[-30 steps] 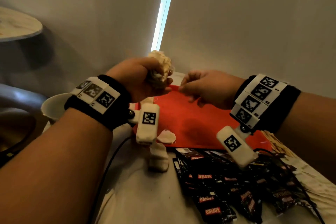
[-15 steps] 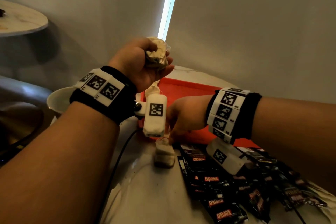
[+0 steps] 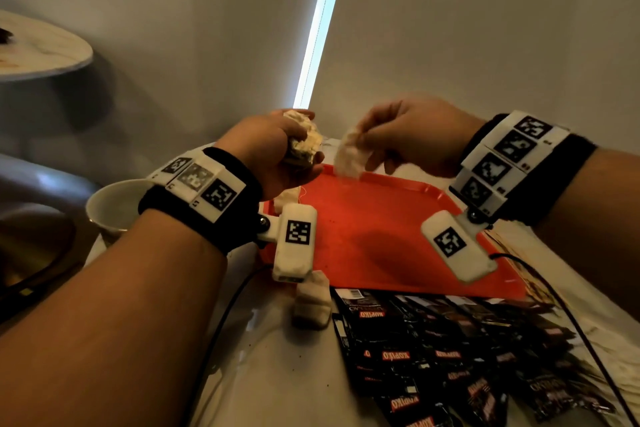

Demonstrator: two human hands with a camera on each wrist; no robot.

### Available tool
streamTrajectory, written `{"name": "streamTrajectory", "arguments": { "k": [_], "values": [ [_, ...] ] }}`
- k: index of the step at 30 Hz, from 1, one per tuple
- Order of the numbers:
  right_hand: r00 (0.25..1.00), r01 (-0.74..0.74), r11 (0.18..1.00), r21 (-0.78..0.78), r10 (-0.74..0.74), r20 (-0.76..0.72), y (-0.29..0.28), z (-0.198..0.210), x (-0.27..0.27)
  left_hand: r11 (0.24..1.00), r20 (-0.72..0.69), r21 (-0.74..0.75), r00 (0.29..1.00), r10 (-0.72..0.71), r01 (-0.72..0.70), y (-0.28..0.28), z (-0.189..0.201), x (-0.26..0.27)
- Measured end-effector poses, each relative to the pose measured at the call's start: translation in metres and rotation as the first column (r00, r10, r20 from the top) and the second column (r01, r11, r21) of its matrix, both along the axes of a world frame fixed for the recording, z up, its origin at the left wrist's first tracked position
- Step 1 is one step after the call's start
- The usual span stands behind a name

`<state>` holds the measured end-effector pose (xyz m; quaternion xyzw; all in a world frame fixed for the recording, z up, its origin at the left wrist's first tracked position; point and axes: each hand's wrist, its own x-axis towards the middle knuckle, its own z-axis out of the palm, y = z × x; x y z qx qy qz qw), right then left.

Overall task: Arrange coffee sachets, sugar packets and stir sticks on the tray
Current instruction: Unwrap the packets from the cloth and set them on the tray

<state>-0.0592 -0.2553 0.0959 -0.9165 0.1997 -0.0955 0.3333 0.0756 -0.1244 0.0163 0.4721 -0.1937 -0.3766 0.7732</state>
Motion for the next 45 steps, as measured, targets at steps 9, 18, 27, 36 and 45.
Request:
{"name": "streamTrajectory", "arguments": {
  "k": [9, 18, 27, 36, 45],
  "values": [
    [0.971, -0.136, 0.95, -0.281, 0.184, 0.15, 0.022, -0.023, 0.016, 0.996, -0.029, 0.026, 0.996, -0.085, 0.086, -0.003, -0.001, -0.004],
    [0.931, -0.189, 0.938, -0.29, 0.077, -0.358, 0.02, -0.041, 0.012, 0.978, -0.163, -0.155, 0.98, 0.117, -0.143, -0.004, 0.004, 0.009],
    [0.674, -0.396, 0.896, -0.202, 0.134, -0.726, 0.038, -0.078, 0.015, 0.973, -0.172, -0.174, 0.978, 0.12, -0.15, -0.002, 0.003, 0.012],
    [0.891, -0.189, 0.922, 0.338, 0.306, -0.336, 0.005, -0.051, 0.001, 0.983, -0.147, -0.106, 0.98, 0.132, -0.148, 0.0, 0.001, 0.01],
    [0.989, -0.138, 0.862, 0.488, 0.096, 0.11, -0.013, -0.025, -0.002, 1.0, 0.016, 0.008, 1.0, 0.001, -0.001, -0.007, -0.002, -0.011]
  ]
}}
